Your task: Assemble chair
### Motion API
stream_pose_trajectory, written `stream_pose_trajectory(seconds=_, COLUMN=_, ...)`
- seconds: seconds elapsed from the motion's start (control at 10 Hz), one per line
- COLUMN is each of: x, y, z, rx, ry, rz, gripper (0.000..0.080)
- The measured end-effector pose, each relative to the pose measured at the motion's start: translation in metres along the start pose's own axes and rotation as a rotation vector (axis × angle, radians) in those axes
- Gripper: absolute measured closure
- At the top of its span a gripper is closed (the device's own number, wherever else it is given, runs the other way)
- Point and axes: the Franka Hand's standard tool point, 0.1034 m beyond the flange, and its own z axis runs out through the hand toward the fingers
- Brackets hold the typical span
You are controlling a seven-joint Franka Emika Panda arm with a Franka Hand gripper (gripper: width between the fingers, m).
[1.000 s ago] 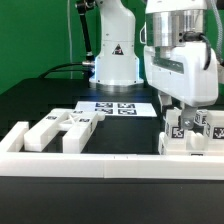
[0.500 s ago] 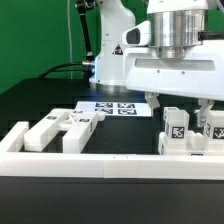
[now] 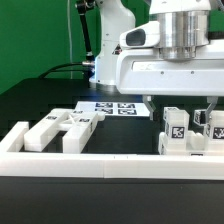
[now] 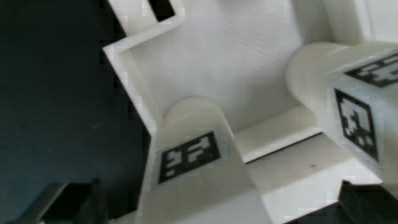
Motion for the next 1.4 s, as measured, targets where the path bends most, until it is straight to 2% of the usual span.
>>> stream_pose_trajectory(seconds=0.4, x=0.0011, y=0.0049, z=0.0008, rx=-0.021, ry=0.004, rz=-0.266, gripper=0.0151)
stream_pose_trajectory(seconds=0.7, x=0.0012, y=0.0053, z=0.0008, rx=-0.021, ry=0.004, rz=-0.261, gripper=0.0162)
stream_pose_trajectory(seconds=0.9, x=0.0014, y=0.0054, z=0.0007, rx=-0.020, ry=0.005, rz=-0.221, gripper=0.0514)
stream_pose_trajectory(seconds=1.1, x=0.0016, y=0.0056, z=0.0007, rx=-0.020, ry=0.005, rz=-0.216, gripper=0.0511)
stream_pose_trajectory(seconds=1.4, x=0.0020, y=0.0059, z=0.0005, rx=-0.013, ry=0.007, rz=0.108, gripper=0.0511)
